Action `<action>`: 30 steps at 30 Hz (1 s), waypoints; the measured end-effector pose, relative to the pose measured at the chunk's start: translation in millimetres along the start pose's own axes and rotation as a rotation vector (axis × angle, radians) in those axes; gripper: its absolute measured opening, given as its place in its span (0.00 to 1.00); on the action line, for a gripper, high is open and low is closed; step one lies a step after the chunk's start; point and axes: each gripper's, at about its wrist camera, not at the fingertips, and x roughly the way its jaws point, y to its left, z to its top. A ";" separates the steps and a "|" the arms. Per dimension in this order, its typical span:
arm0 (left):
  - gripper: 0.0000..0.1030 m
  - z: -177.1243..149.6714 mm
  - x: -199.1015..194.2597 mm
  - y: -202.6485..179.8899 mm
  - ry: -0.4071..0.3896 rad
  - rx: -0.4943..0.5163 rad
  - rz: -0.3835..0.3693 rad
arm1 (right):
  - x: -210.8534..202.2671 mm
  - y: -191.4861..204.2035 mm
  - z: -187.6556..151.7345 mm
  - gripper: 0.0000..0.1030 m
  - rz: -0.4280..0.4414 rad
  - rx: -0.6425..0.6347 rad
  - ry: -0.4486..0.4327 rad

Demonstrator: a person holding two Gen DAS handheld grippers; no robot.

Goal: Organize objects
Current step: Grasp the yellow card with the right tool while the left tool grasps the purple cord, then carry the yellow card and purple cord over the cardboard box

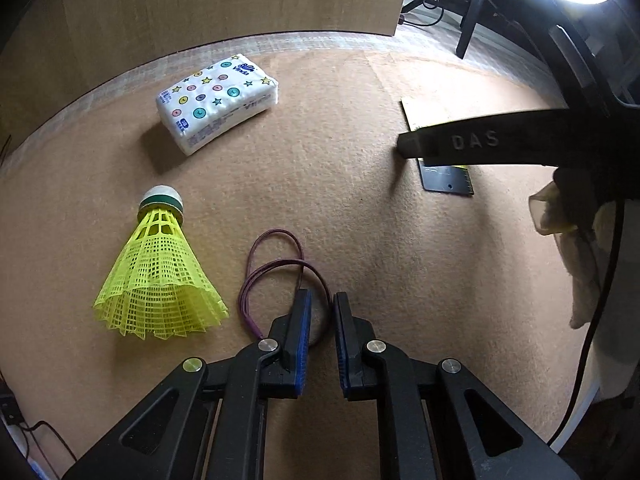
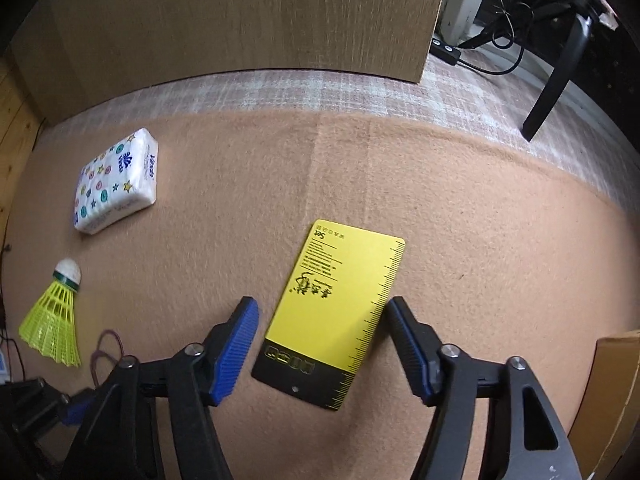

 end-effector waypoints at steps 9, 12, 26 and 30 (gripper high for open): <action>0.09 4.8 -3.1 -3.1 -0.003 -0.002 0.010 | -7.4 -16.8 -12.2 0.48 0.016 -0.054 0.016; 0.05 5.1 -0.8 -4.3 -0.008 -0.009 0.015 | -10.9 -20.2 -20.9 0.48 0.015 -0.071 0.012; 0.02 -10.5 -10.7 -2.0 -0.043 -0.056 -0.011 | -33.4 -43.3 -72.7 0.48 0.035 -0.093 -0.011; 0.02 -18.2 -20.7 -3.7 -0.061 -0.071 -0.029 | -41.7 -48.5 -85.2 0.48 0.056 -0.096 -0.016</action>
